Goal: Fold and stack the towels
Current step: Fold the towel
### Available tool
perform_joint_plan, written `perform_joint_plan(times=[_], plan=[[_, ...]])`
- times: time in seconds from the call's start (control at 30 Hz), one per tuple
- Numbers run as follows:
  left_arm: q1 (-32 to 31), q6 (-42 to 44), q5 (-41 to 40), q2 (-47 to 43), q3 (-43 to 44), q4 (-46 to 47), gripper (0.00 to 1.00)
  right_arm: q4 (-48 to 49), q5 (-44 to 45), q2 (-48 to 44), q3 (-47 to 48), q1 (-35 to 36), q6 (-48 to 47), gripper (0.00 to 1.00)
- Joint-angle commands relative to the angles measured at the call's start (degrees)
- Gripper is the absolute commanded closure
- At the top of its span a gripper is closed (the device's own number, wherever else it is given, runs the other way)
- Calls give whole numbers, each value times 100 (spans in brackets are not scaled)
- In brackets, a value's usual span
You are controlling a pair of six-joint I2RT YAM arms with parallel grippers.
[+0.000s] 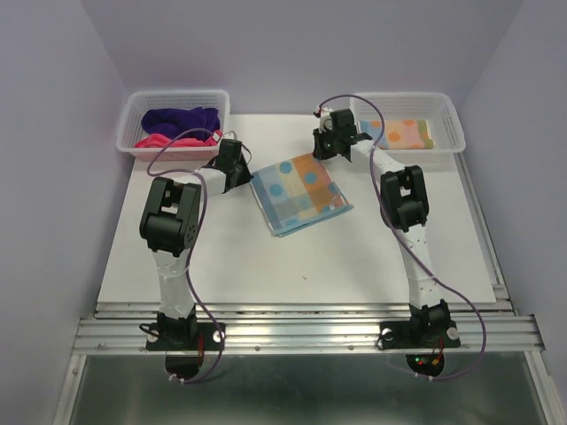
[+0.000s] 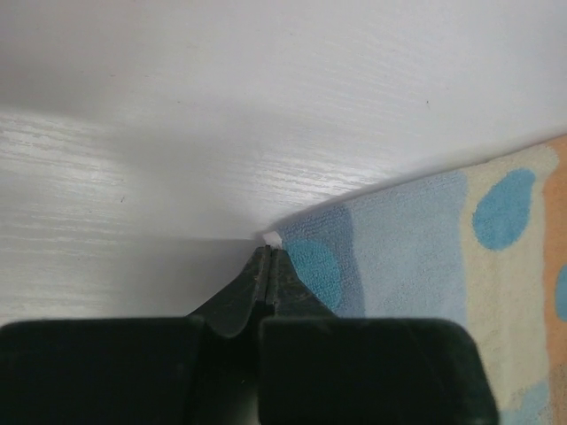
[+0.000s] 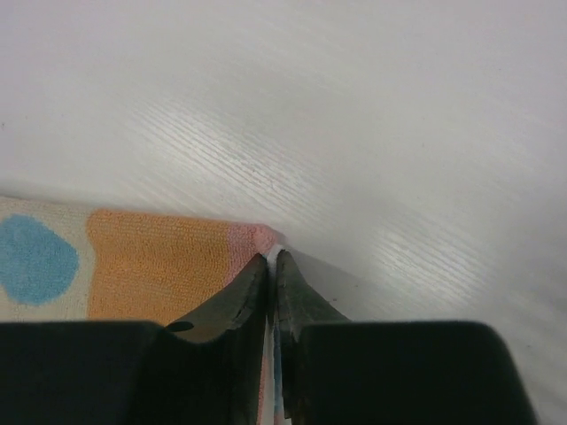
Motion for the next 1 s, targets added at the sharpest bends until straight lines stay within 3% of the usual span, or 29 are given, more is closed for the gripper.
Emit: perform_joint_plan(times=[0.0, 0.23, 0.97], plan=[[-16, 97, 97, -130, 100, 187, 100, 224, -239, -66, 165, 46, -3, 97], [-16, 61, 115, -990, -647, 1021, 100, 453, -293, -602, -423, 46, 24, 99], [-411, -52, 290, -2397, -2246, 1514, 100, 1033, -530, -2325, -2523, 46, 58, 99]])
